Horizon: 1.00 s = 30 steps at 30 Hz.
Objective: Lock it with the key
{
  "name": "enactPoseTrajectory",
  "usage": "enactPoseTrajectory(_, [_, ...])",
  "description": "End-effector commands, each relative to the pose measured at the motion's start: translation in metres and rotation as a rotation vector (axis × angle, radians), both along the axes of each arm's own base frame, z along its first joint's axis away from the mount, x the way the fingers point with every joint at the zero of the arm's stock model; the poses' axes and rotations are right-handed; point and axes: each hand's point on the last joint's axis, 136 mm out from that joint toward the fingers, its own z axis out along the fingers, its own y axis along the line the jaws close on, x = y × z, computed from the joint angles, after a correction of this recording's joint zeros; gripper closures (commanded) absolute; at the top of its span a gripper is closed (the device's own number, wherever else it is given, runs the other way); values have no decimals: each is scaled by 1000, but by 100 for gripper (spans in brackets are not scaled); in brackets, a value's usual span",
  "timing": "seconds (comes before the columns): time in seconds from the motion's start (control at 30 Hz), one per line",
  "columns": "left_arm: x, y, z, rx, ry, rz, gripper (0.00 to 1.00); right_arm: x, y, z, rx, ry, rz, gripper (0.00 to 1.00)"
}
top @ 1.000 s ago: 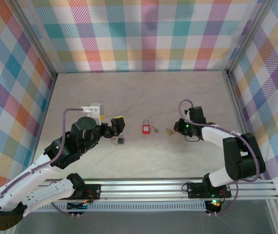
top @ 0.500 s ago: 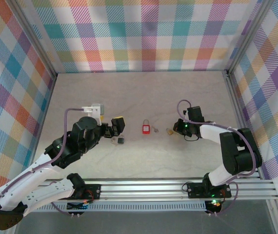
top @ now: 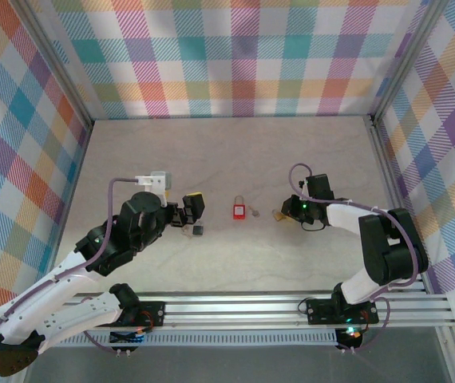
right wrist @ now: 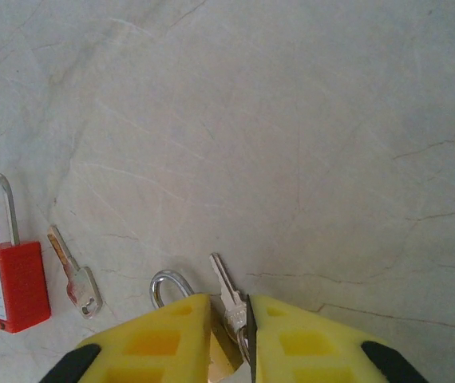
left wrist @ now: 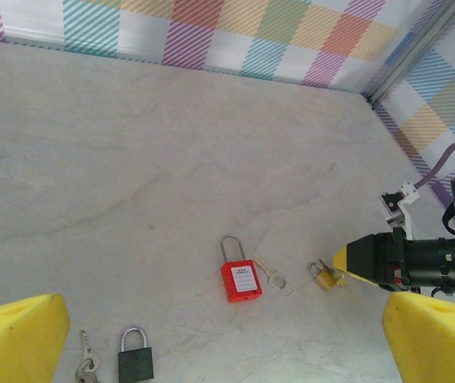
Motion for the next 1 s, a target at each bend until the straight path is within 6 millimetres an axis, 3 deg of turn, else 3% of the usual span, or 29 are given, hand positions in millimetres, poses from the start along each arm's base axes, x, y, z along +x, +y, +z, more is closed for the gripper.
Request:
enactPoseTrajectory(0.0, [0,-1,3,13,-26,-4,0,7,3,11,12,-29,17,79])
enactPoseTrajectory(0.2, [0,0,2,17,-27,1,0,7,0,26,2,-73,17,64])
enactPoseTrajectory(0.4, [1,3,1,15,-35,14,0,3,-6,59,-50,-182,18,37])
enactPoseTrajectory(0.53, [0,5,1,13,-39,21,0,0,-6,90,-75,-291,25,8])
enactPoseTrajectory(0.6, [0,7,0,15,-36,28,0,-2,-8,106,-93,-336,27,1])
enactPoseTrajectory(0.8, [5,28,-6,40,-28,151,0,-6,-27,165,-143,-511,-51,1])
enactPoseTrajectory(0.97, [11,44,-11,78,-50,246,0,-5,-61,191,-212,-714,-225,1])
